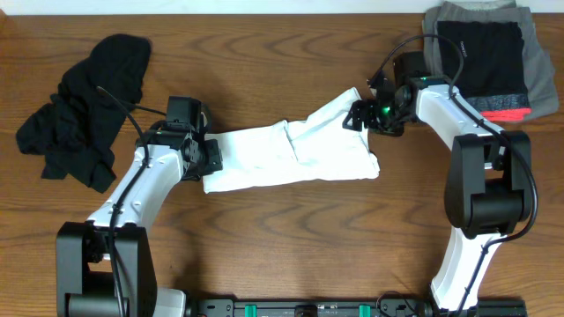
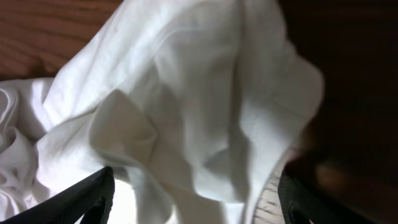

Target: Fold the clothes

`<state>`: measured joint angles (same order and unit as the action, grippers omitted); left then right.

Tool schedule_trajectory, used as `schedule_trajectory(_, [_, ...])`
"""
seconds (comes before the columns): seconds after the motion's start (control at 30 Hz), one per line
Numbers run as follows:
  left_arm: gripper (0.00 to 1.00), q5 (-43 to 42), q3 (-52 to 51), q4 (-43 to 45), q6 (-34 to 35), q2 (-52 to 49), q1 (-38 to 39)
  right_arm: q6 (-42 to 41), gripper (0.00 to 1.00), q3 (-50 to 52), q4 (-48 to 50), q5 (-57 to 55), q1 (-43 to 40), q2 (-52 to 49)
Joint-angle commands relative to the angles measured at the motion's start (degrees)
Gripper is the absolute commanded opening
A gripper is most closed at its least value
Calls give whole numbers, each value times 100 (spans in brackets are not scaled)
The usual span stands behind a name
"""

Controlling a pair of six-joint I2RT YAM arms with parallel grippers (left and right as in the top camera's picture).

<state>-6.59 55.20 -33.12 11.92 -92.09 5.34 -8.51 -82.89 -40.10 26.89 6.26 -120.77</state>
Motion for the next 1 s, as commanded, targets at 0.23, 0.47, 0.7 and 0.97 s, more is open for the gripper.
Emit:
schedule_trajectory(0.23, [6, 107, -142, -125, -94, -39, -28, -87, 70, 20, -669, 98, 391, -247])
schedule_trajectory(0.47, [6, 109, -396, 166, -94, -162, -28, -236, 22, 17, -284, 57, 387, -247])
schedule_trajectory(0.7, [6, 105, -422, 302, -90, -404, -28, -216, 1, 9, -245, 35, -24, -245])
schedule_trajectory(0.97, [6, -52, -422, 398, -90, -404, -28, 376, 1, -304, -839, 33, -654, -205])
